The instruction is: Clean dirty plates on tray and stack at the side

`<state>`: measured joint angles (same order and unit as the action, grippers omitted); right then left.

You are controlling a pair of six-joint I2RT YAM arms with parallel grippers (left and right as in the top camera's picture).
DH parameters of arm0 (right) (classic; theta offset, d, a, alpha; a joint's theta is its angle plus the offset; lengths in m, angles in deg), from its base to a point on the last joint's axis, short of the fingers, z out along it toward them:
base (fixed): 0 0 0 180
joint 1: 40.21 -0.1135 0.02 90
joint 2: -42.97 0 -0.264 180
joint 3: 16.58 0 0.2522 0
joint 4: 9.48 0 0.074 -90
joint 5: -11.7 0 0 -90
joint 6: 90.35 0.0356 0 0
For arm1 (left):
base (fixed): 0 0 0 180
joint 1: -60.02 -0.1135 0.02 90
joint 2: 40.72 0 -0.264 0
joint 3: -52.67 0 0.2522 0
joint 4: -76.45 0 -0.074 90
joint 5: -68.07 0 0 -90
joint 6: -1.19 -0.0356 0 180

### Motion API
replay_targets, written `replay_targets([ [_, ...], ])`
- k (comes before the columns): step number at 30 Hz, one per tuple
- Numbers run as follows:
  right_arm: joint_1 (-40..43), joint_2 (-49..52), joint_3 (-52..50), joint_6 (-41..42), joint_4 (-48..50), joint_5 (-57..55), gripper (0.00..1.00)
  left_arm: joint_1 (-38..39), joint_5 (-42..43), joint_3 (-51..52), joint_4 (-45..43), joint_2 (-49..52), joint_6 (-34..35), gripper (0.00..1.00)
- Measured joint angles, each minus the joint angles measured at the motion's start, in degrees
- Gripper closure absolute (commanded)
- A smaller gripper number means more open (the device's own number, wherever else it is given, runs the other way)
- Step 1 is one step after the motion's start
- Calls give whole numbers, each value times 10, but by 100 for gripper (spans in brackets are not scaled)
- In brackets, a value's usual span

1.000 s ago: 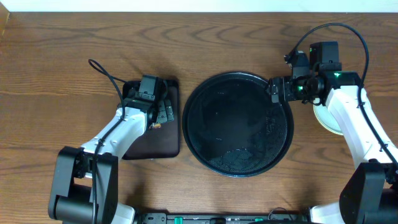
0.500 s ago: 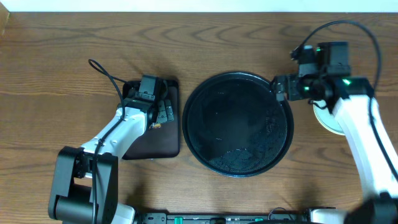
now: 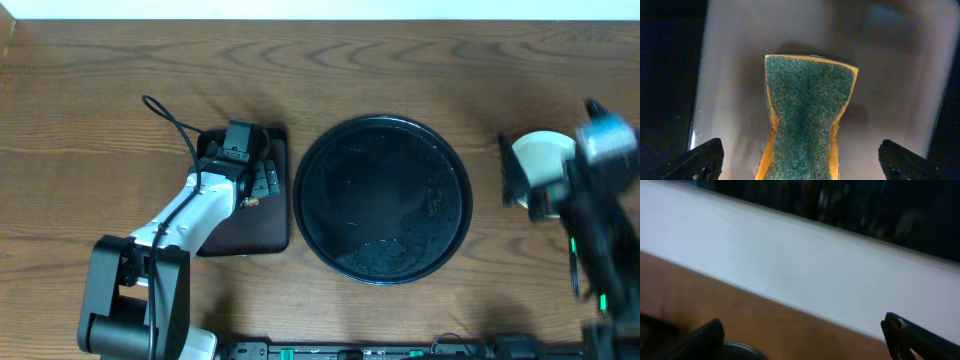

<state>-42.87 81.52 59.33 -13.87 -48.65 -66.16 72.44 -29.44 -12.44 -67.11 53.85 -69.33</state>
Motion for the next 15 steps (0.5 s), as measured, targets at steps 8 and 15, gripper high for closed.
replay_targets([
  [8, 24, -231, -241, -11, 126, 3, 1, 0, 0, 0, 0, 0, 0, 1],
  [15, 25, -352, -447, -15, 355, 25, 1, 0, 0, 0, 0, 0, 0, 1],
])
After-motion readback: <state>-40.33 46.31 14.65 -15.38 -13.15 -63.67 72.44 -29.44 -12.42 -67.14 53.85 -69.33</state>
